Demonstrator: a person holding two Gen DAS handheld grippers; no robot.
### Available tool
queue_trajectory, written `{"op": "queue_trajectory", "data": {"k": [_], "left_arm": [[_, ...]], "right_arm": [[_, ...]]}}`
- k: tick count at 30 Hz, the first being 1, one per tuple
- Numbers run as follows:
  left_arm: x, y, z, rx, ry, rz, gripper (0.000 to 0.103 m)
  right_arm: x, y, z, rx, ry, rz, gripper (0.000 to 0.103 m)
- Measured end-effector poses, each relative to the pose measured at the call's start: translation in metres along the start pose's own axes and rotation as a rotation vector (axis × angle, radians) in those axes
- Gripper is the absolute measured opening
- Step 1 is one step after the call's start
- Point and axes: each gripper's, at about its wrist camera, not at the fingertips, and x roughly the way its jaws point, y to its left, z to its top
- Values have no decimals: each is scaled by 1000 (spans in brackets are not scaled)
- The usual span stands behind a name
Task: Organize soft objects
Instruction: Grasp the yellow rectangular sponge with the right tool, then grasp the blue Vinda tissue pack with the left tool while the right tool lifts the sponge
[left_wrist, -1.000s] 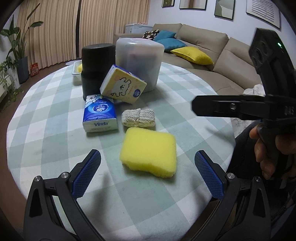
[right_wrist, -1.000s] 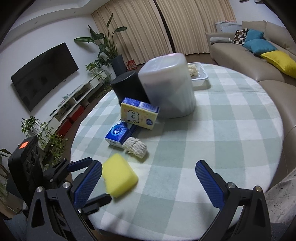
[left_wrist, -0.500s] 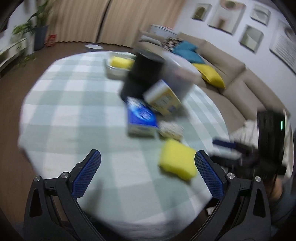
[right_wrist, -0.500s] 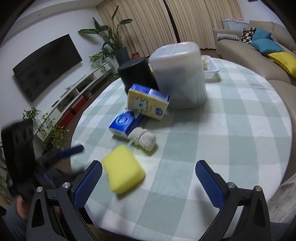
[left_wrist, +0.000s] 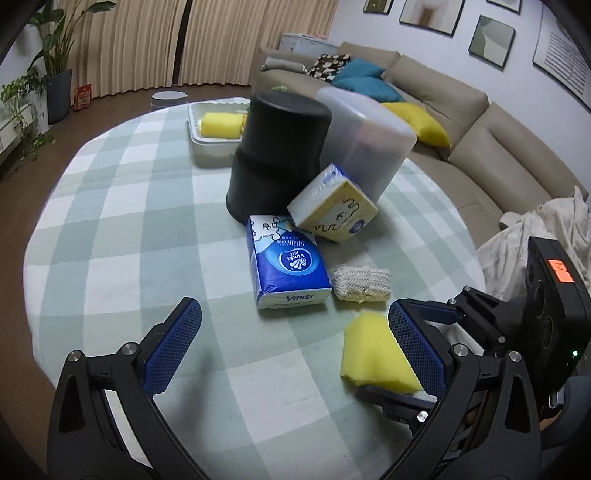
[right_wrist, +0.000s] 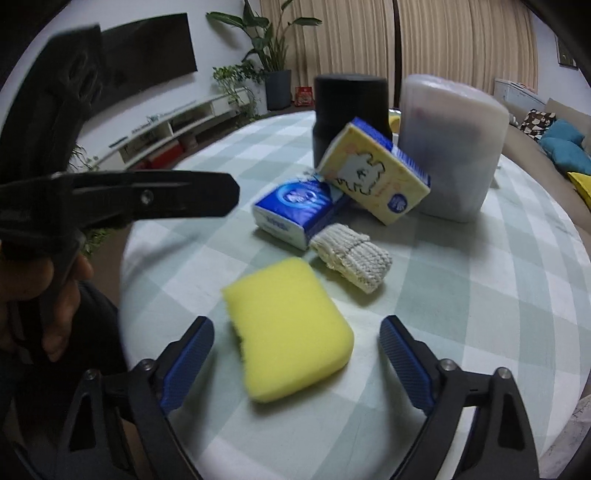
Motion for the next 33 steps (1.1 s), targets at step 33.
{"op": "queue_trajectory", "data": {"k": [33], "left_arm": [[72, 2, 31, -26, 116, 287, 80]], "right_arm": [[-22, -11, -10, -41, -40, -43, 58]]}}
